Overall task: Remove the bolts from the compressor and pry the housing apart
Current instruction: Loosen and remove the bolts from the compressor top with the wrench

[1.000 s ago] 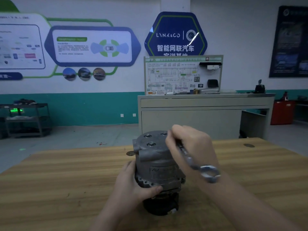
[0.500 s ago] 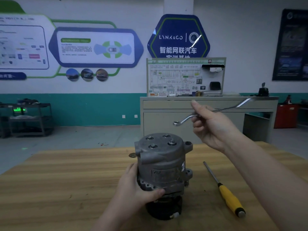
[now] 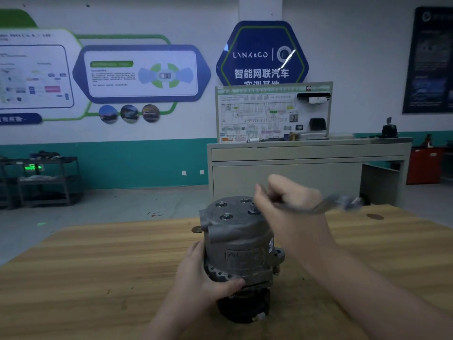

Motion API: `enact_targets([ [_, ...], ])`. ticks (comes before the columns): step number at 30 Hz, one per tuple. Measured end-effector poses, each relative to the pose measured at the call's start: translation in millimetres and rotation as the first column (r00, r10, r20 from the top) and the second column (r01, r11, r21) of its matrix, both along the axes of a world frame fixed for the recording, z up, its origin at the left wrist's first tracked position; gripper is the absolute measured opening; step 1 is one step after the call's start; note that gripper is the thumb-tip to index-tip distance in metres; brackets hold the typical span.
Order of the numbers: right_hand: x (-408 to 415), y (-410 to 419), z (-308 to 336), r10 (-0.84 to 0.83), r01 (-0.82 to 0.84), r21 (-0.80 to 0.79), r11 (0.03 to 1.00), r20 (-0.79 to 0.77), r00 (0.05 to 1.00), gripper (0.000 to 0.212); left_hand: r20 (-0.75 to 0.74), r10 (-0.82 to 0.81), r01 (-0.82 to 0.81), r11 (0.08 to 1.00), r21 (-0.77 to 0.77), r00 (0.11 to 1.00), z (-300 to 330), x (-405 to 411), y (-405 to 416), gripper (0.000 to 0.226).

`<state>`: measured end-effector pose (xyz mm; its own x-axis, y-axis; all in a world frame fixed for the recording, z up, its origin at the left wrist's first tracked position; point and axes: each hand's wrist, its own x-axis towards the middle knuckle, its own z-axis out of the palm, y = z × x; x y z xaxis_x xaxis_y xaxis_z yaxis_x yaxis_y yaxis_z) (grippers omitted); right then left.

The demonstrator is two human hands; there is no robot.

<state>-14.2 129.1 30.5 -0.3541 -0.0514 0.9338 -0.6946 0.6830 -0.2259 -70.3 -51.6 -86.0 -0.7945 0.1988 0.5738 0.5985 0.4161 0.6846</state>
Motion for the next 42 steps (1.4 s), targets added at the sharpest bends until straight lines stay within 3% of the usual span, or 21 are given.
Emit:
enact_targets([
  [2,4.5,-4.6,-4.4,-0.095,0.098,0.238,0.966,-0.027,0.995,0.037,0.001,0.008,-0.008,1.0,0.001,1.0,-0.4,0.0,0.6,0.085],
  [4,3.3,-1.9,-9.5,-0.09,0.092,0.236,0.967,-0.017,0.996,0.031,-0.008,0.019,-0.019,1.0,-0.001,1.0,-0.3,1.4,1.8,0.084],
  [6,1.0,5.4,-15.2,0.055,-0.05,-0.063,0.997,0.082,0.995,0.042,-0.017,0.027,-0.026,1.0,0.002,1.0,-0.4,1.7,3.0,0.083],
  [7,0.0,10.2,-16.8,0.207,-0.158,-0.302,0.94,0.137,0.969,0.046,-0.017,0.031,-0.031,1.0,0.0,0.999,-0.5,1.5,3.5,0.083],
  [9,-4.1,22.7,-14.0,0.609,-0.304,-0.739,0.601,0.178,0.773,0.046,-0.014,0.037,-0.037,0.999,-0.009,0.999,0.4,2.1,4.6,0.086],
  [10,-9.4,30.2,-10.5,0.748,-0.266,-0.865,0.426,0.171,0.642,0.043,-0.014,0.037,-0.038,0.999,-0.014,0.999,1.1,2.2,5.1,0.086],
  [11,-16.4,37.1,-5.8,0.833,-0.183,-0.93,0.318,0.182,0.522,0.038,-0.019,0.041,-0.042,0.999,-0.02,0.999,1.6,1.9,5.5,0.084],
  [13,-27.4,42.8,8.9,0.903,-0.013,-0.962,0.274,0.252,0.349,0.032,-0.025,0.055,-0.056,0.998,-0.039,0.998,1.5,1.3,5.1,0.083],
  [15,-35.4,41.8,22.2,0.905,0.002,-0.959,0.284,0.269,0.329,0.031,-0.022,0.062,-0.063,0.997,-0.042,0.998,0.4,1.0,3.2,0.086],
  [17,-38.7,41.0,31.1,0.886,-0.088,-0.969,0.233,0.174,0.429,0.03,-0.01,0.06,-0.06,0.998,-0.036,0.998,-0.2,1.1,1.4,0.088],
  [18,-37.6,40.8,32.5,0.852,-0.14,-0.961,0.24,0.139,0.504,0.032,-0.003,0.059,-0.06,0.998,-0.031,0.998,-0.3,1.6,0.7,0.088],
  [20,-33.7,38.4,26.8,0.731,-0.202,-0.9,0.387,0.166,0.662,0.041,0.009,0.055,-0.055,0.998,-0.014,0.998,-0.6,2.2,-0.1,0.086],
  [23,-28.2,28.3,8.5,0.591,-0.227,-0.8,0.555,0.187,0.785,0.045,0.014,0.048,-0.048,0.999,-0.003,0.999,-0.8,2.0,-0.1,0.085],
  [30,-11.8,16.1,2.6,0.421,-0.212,-0.703,0.679,0.135,0.897,0.048,0.014,0.039,-0.038,0.999,-0.002,0.999,0.8,4.3,1.9,0.08],
  [37,-6.8,5.4,5.8,0.322,-0.166,-0.61,0.775,0.155,0.934,0.05,0.019,0.048,-0.048,0.999,-0.01,0.999,1.5,5.7,3.2,0.086],
  [40,-4.8,0.1,3.6,0.226,-0.132,-0.51,0.85,0.127,0.966,0.051,0.024,0.047,-0.046,0.999,-0.015,0.999,1.6,6.1,3.2,0.086],
  [42,-3.0,-7.2,0.3,0.095,-0.078,-0.313,0.947,0.041,0.995,0.053,0.011,0.047,-0.047,0.999,-0.018,0.999,1.1,5.5,2.9,0.082],
])
